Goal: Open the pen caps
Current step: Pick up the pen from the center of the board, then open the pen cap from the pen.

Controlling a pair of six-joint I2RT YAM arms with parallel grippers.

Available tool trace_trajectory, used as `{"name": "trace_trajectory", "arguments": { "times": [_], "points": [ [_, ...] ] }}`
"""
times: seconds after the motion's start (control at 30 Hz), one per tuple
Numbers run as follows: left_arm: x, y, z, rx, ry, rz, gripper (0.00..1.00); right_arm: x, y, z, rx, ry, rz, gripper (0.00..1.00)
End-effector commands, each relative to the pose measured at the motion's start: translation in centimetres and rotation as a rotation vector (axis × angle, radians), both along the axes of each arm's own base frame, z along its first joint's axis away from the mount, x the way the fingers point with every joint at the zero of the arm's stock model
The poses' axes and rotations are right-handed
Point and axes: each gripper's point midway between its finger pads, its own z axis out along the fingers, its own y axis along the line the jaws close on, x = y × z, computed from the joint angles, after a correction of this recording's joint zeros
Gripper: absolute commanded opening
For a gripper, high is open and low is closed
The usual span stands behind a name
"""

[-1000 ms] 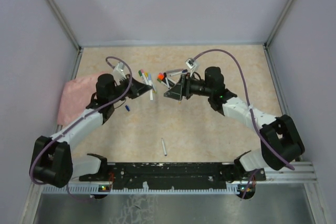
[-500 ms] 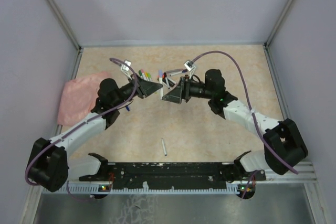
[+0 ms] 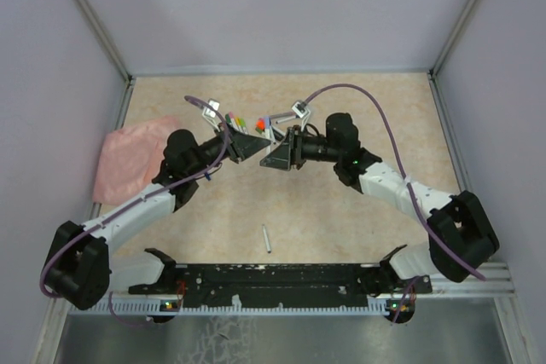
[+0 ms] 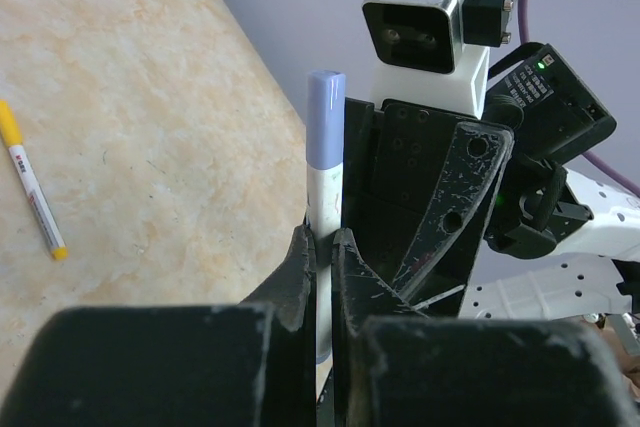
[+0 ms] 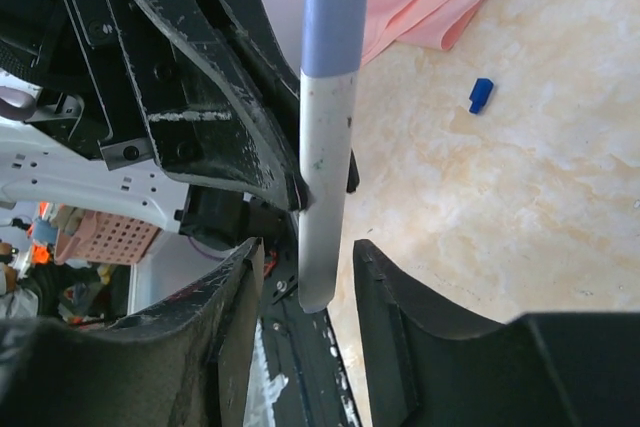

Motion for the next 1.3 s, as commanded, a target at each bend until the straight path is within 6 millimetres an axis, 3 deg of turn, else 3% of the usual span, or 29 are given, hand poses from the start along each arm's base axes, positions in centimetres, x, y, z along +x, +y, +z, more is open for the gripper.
{"name": "trace_trajectory", "arguments": {
  "times": [0.0,0.23,0.33,0.57,0.67,0.73,0.97,1.27],
  "points": [
    [-0.1,-0.2,1.6,-0.027,-0.048,0.003,0.0,0.5,0.8,2.8,0.043,-0.073,0.002,0.39],
    [-0.1,-0.2,1.9,-0.023,-0.055,0.003,0.04,0.3,0.7,2.8,0.041,-0.069,0.003,0.0],
    [0.0,0.0,2.0,-0.004,-0.071,0.019,0.2,0.1,0.6,2.8,0.041,-0.078,0.006,0.0],
    [0.4,2.0,3.2,0.03,-0.146,0.129,0.69,-0.9,0.3,2.8,0.043,-0.117,0.051,0.0],
    [0.6,3.0,3.8,0.035,-0.162,0.171,0.86,-1.2,0.3,2.8,0.045,-0.13,0.076,0.0],
    [0.6,3.4,4.3,0.026,-0.177,0.179,0.91,-1.5,0.4,2.8,0.051,-0.135,0.095,0.0],
    [1.1,2.5,5.2,0.015,-0.125,0.041,0.89,-2.3,0.6,3.1,0.078,-0.144,0.151,0.0],
    [1.5,1.0,5.7,-0.042,-0.085,-0.096,0.67,-2.6,0.6,3.0,0.081,-0.145,0.173,0.0]
  ]
}}
